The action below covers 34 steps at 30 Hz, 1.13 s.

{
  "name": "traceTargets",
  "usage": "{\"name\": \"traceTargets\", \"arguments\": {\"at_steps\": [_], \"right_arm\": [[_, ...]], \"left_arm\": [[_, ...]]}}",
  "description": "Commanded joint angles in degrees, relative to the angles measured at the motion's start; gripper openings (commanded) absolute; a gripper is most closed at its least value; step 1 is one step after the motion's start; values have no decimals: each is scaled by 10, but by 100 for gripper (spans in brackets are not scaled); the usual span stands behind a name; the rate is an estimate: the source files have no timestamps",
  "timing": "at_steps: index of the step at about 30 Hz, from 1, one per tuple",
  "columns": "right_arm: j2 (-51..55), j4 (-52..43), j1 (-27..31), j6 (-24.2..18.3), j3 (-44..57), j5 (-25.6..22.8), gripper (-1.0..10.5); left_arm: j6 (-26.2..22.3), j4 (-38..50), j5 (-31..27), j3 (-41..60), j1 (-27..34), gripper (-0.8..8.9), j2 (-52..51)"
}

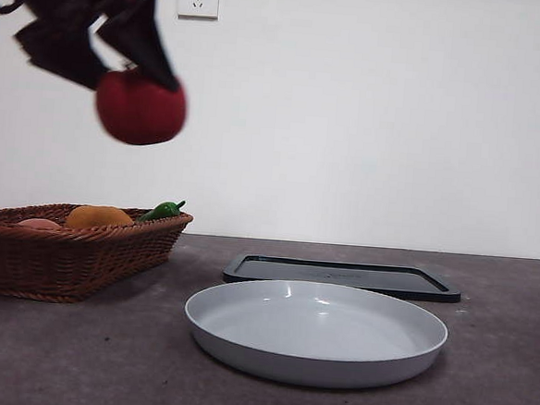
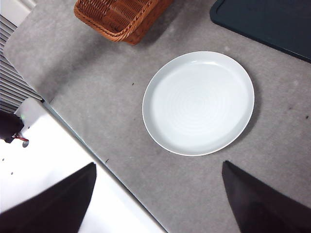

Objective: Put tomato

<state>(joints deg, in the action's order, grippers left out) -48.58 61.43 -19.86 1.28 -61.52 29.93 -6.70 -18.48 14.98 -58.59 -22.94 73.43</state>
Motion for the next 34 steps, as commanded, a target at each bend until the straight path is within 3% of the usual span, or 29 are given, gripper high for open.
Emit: {"name": "traceTargets", "arguments": {"at_steps": [1, 9, 16, 32, 34], "right_arm": [[-4, -5, -3, -3, -12, 0, 412], [-4, -5, -3, -3, -12, 0, 412], [-4, -5, -3, -3, -12, -2, 412], [-4, 0, -3, -3, -12, -4, 412], [-4, 0, -3, -3, -12, -4, 412]], "left_arm": [[3, 7, 3, -10, -38, 276, 9], [3, 54, 3, -10, -135, 276, 68], [3, 89, 2, -10, -185, 276, 147], [-1, 127, -5, -10, -209, 283, 277], [0, 123, -4, -10, -211, 387, 277]]}}
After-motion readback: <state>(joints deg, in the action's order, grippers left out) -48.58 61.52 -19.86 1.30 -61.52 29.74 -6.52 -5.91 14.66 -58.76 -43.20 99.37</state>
